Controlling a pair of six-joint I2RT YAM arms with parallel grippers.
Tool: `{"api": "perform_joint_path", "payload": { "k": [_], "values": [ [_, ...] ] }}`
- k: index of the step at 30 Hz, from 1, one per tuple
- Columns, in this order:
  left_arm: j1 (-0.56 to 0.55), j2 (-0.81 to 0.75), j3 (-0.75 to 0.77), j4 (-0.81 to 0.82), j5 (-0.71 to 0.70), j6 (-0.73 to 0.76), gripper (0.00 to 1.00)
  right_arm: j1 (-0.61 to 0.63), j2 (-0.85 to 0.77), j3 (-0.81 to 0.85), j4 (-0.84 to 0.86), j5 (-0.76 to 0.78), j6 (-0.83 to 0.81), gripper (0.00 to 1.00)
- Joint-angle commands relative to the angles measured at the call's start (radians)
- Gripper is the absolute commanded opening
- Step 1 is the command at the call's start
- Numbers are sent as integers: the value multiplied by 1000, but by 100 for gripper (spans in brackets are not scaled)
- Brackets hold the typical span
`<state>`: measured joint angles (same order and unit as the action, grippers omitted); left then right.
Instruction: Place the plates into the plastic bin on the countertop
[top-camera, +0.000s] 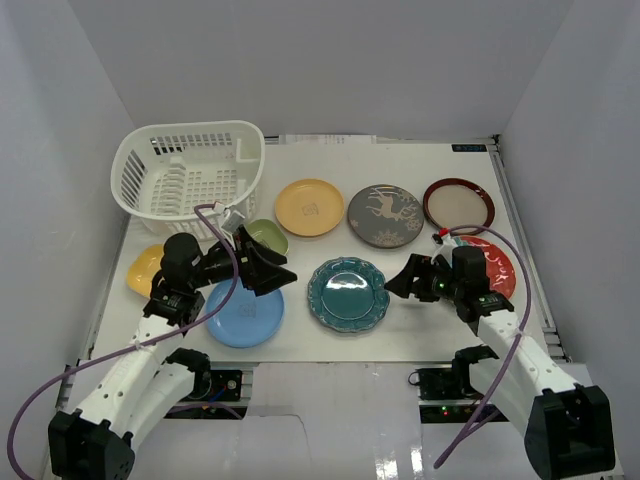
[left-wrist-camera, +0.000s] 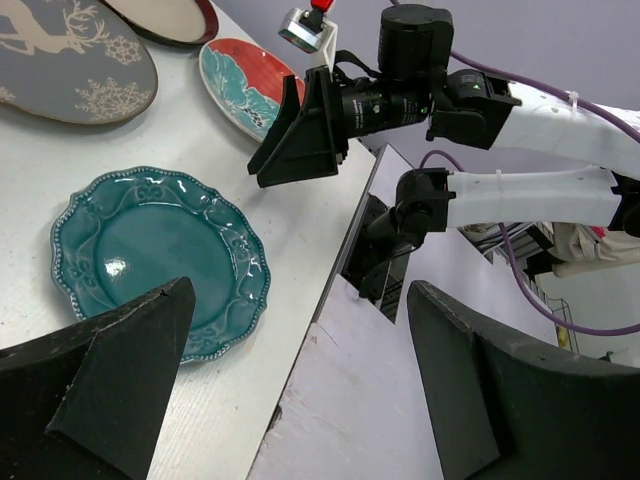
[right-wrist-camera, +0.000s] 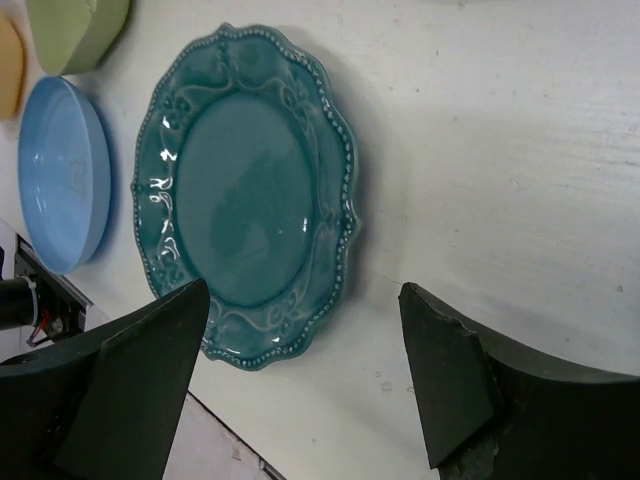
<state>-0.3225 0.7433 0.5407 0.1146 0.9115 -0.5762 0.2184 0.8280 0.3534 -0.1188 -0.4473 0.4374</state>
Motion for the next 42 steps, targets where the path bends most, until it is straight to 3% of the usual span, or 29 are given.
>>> {"api": "perform_joint_path", "payload": {
  "k": [1, 12, 19, 22, 23, 29, 31, 35, 37, 42],
  "values": [
    [8, 16, 31, 10, 32, 15, 98, 7, 55, -51, 106, -33, -22, 83],
    [17, 54, 30, 10, 49, 7, 98, 78, 356, -122, 410, -94, 40, 84],
    [16, 82, 38, -24, 9, 6, 98, 137, 529, -179, 686, -143, 148, 77],
    [14, 113, 41, -35, 1, 1, 98, 147, 602, -194, 800, -171, 184, 67],
    [11, 117, 42, -41, -6, 1, 98, 147, 617, -198, 827, -177, 204, 57],
    [-6, 142, 76, -177, -100, 38, 98, 147, 689, -257, 1027, -186, 285, 18],
    [-4, 139, 93, -243, -135, 52, 98, 147, 681, -280, 1085, -191, 308, 8],
    [-6, 143, 125, -364, -190, 94, 98, 147, 581, -300, 1116, -223, 371, 8],
    [-6, 154, 130, -409, -194, 98, 96, 145, 453, -300, 1101, -232, 418, 8],
    [-9, 177, 113, -452, -178, 104, 88, 128, 116, -217, 864, -222, 459, 8]
  ]
}}
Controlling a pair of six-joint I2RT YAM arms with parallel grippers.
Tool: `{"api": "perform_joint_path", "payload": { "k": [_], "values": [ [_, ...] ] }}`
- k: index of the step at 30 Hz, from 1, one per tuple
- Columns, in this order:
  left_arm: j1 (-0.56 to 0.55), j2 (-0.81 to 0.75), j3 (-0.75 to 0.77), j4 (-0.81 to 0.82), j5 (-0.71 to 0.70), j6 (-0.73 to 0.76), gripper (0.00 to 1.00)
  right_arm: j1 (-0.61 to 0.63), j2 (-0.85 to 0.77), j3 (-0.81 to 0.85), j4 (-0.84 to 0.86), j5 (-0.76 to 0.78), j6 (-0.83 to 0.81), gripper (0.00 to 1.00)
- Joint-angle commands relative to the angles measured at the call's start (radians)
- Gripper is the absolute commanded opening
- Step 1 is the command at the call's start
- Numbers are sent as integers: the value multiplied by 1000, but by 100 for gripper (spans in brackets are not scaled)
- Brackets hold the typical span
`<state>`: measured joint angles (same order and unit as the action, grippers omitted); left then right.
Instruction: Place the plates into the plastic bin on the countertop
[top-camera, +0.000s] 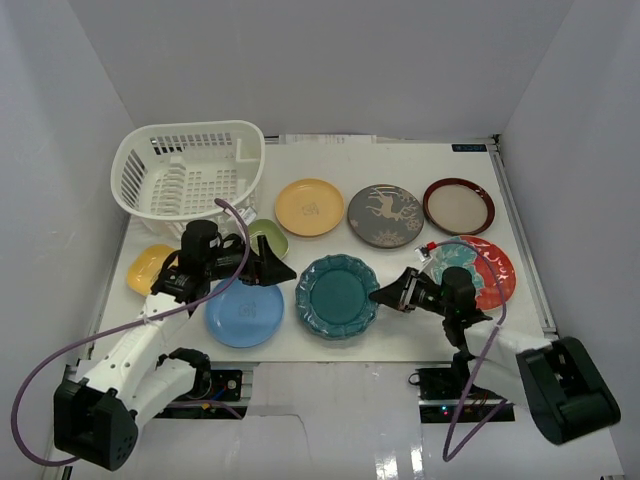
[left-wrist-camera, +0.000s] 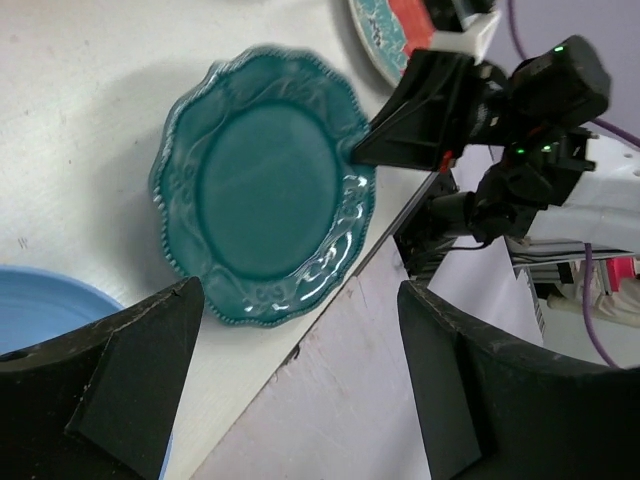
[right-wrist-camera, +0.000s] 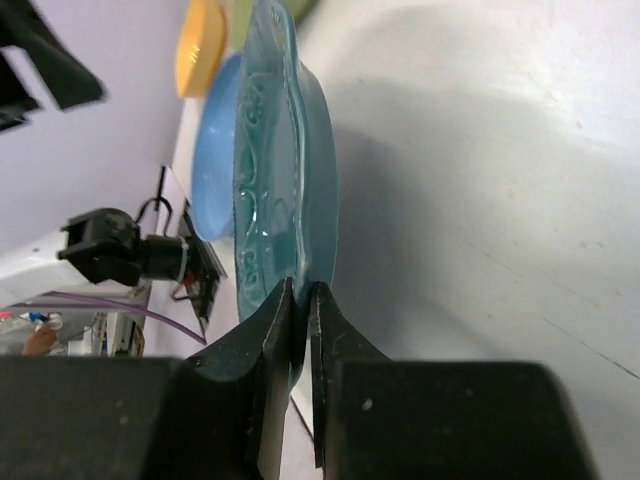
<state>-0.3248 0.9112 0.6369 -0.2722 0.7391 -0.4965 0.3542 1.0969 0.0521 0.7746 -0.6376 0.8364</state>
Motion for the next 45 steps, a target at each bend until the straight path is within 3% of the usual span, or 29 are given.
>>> {"api": "perform_joint_path", "payload": {
  "k": [1, 5, 11, 14, 15, 18, 21, 23, 26, 27, 28, 29, 31, 32, 35, 36, 39, 45],
  "values": [
    [-8, 14, 14, -67, 2, 23, 86, -11, -184, 101, -61, -33, 61, 8],
    [-17, 63, 10, -58, 31, 19, 83, -15, -256, 160, -107, -66, 111, 8],
    [-82, 103, -6, 89, 63, -54, 81, -14, -252, 193, -80, -108, 147, 8],
    [-128, 153, -5, 140, 34, -66, 71, -14, -252, 190, -51, -122, 176, 8],
    [-147, 164, -6, 154, 29, -71, 61, -14, -252, 192, -51, -126, 176, 8],
    [-172, 193, -9, 188, 10, -85, 45, -14, -253, 187, -52, -131, 179, 8],
    [-183, 204, -6, 202, -12, -88, 43, -15, -253, 175, -25, -139, 200, 8],
    [-184, 210, -6, 215, -14, -93, 31, -15, -246, 172, -15, -145, 204, 8],
    [-189, 212, -16, 260, 2, -117, 26, -15, -235, 164, 8, -154, 216, 8],
    [-191, 213, -16, 264, 8, -132, 21, -15, -233, 163, 12, -158, 220, 8],
    [-192, 212, -14, 296, 12, -137, 5, -15, -235, 158, 14, -158, 222, 8],
    [-194, 209, -13, 304, 13, -145, 0, -14, -233, 157, 12, -158, 222, 8],
    [-192, 204, -11, 327, 16, -175, 0, -14, -241, 155, -6, -155, 216, 8],
    [-194, 201, -9, 353, 17, -189, 0, -15, -241, 157, -20, -154, 208, 11],
    [-194, 190, 6, 407, 11, -250, 0, -15, -261, 164, -98, -139, 167, 42],
    [-192, 189, 23, 418, 3, -266, 0, -15, -270, 166, -116, -129, 156, 58],
    [-185, 193, 72, 430, -17, -301, 0, -15, -314, 150, -144, -134, 138, 79],
    [-74, 235, 253, 422, -35, -350, 0, -27, -411, 153, -230, -175, 86, 97]
  ]
}}
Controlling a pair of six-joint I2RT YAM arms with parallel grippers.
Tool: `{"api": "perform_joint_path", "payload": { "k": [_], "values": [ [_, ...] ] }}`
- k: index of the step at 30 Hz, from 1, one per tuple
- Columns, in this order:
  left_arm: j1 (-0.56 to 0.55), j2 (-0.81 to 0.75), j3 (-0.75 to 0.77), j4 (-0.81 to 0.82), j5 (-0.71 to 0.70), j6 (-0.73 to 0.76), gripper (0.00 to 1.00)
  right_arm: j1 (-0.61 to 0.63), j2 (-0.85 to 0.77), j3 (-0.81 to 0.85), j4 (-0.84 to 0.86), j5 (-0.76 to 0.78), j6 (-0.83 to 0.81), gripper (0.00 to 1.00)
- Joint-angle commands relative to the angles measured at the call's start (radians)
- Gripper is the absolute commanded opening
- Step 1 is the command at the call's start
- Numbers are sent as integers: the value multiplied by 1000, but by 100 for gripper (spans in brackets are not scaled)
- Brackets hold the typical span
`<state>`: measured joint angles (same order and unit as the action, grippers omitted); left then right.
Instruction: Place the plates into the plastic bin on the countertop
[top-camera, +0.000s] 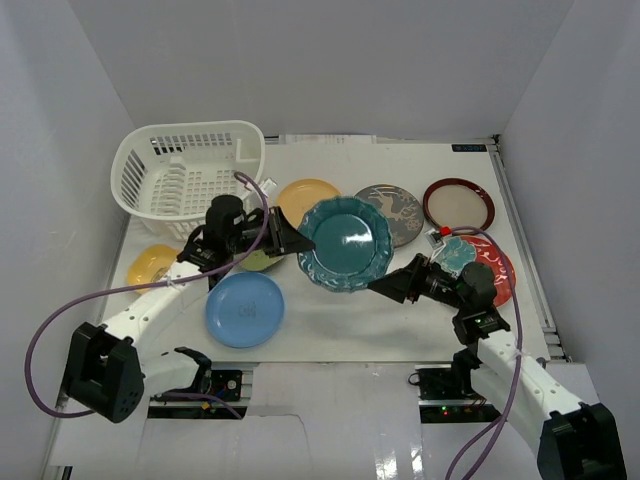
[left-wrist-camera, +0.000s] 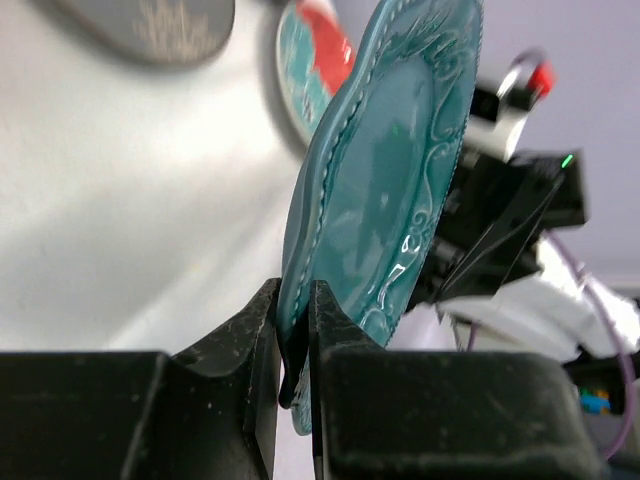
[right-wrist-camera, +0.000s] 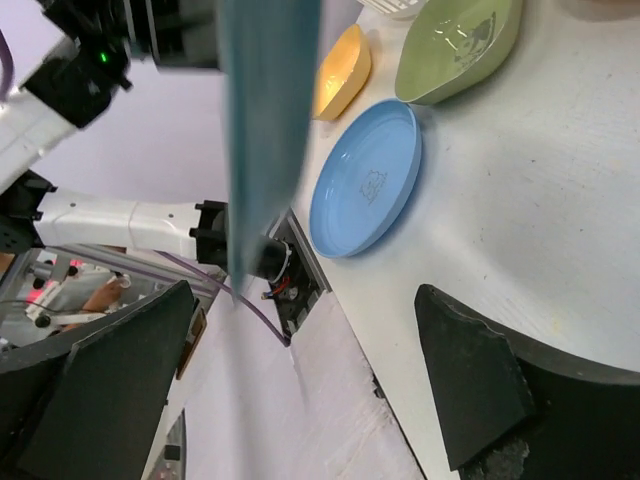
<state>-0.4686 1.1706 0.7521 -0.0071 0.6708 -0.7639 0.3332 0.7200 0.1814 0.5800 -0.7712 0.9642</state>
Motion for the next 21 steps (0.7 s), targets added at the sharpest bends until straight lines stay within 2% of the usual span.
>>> {"api": "perform_joint_path", "payload": {
  "k": [1, 6, 7, 11, 14, 18, 21],
  "values": [
    [97, -20, 153, 162, 35, -93, 0, -6, -60, 33, -61, -42, -56, 98],
    [355, -6, 253, 179, 30, -176, 0, -6, -135, 50, -268, 9, -159, 95],
    [434, 1, 280, 148, 0, -181, 0, -8, -148, 52, -293, 19, -195, 95],
    [638, 18, 299, 73, -89, -210, 0, -8, -148, 53, -367, 41, -255, 95],
    [743, 55, 311, 13, -184, -215, 0, -8, -140, 64, -423, 68, -307, 95],
    [774, 153, 377, -74, -322, -157, 0, -6, -149, 70, -476, 87, -351, 96],
    [775, 243, 449, -140, -361, -103, 0, -6, -154, 67, -503, 96, -377, 96]
  ]
}}
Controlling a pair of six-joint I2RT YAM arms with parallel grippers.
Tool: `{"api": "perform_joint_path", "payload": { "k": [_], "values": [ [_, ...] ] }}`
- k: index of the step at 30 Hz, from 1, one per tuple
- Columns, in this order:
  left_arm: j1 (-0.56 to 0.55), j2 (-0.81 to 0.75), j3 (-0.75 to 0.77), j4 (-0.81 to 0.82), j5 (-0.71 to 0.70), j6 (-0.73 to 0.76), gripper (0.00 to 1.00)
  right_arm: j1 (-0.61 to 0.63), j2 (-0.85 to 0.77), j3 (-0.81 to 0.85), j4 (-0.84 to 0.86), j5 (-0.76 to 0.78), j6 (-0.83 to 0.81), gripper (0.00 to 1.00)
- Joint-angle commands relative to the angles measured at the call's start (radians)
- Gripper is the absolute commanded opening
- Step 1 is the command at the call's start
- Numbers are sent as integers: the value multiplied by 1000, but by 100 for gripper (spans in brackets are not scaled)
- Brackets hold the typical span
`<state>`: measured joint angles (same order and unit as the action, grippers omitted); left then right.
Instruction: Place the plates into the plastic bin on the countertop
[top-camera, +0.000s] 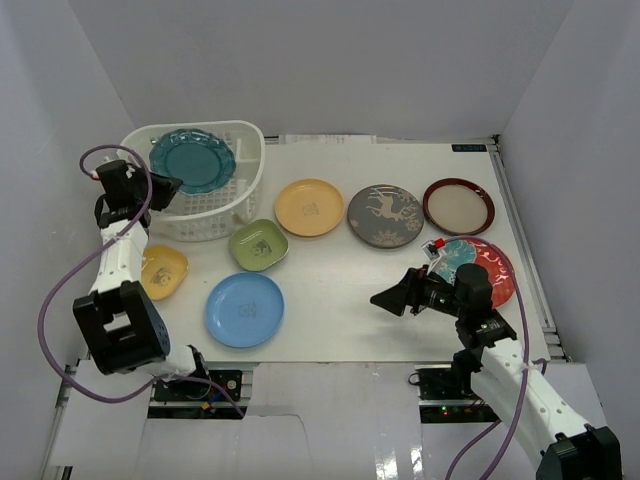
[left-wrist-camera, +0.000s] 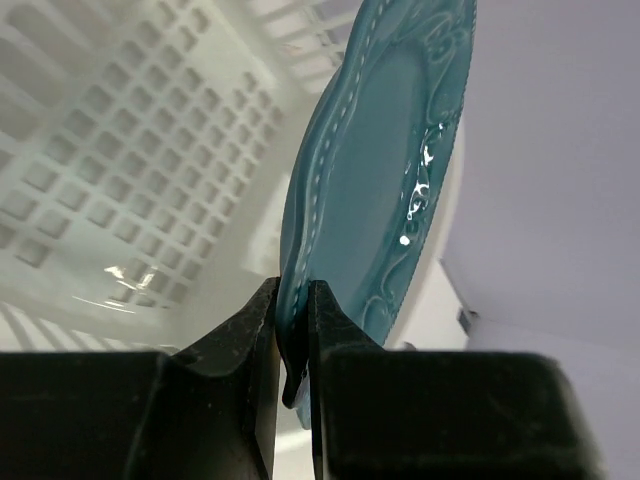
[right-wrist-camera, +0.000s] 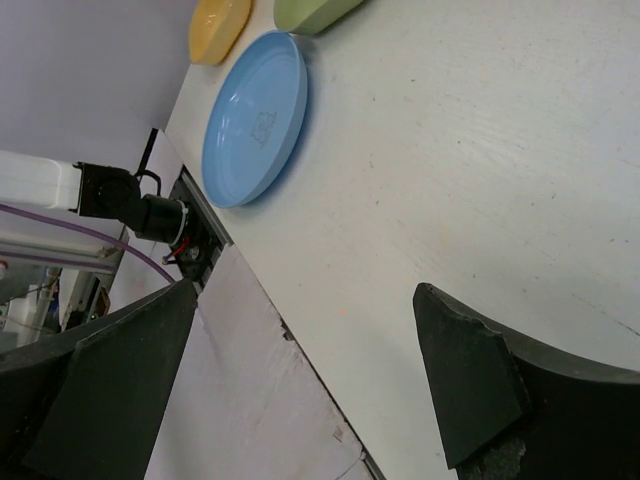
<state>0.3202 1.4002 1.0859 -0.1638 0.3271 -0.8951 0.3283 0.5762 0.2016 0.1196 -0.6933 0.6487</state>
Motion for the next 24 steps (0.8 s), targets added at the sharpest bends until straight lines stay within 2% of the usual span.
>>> {"api": "perform_joint_path", "payload": {
  "k": [1, 10, 11, 13, 14, 16, 17, 20, 21, 24],
  "values": [
    [-13, 32, 130, 0, -40, 51, 0, -2, -13, 45, -57, 20, -67, 96],
    [-13, 272, 287, -135, -68, 145, 0, -2, -52, 36, -106, 61, -101, 96],
    [-13, 292, 289, -135, -63, 150, 13, -2, -55, 38, -118, 75, -104, 96],
    [-15, 312, 298, -152, -57, 171, 24, -2, -59, 39, -118, 87, -112, 96],
    [-15, 327, 302, -154, -57, 179, 38, -2, -61, 39, -118, 97, -112, 96],
    [-15, 332, 299, -158, -60, 188, 53, 0, -61, 39, -118, 100, -113, 96],
    [-13, 335, 295, -160, -60, 189, 67, -2, -58, 39, -118, 104, -112, 96],
    [-13, 336, 295, -160, -48, 200, 85, -2, -53, 44, -118, 116, -112, 97],
    [-13, 330, 299, -161, -40, 202, 96, -2, -47, 45, -118, 126, -113, 97],
    [-17, 278, 295, -158, -62, 199, 98, 3, -17, 47, -118, 173, -119, 99]
  ]
}}
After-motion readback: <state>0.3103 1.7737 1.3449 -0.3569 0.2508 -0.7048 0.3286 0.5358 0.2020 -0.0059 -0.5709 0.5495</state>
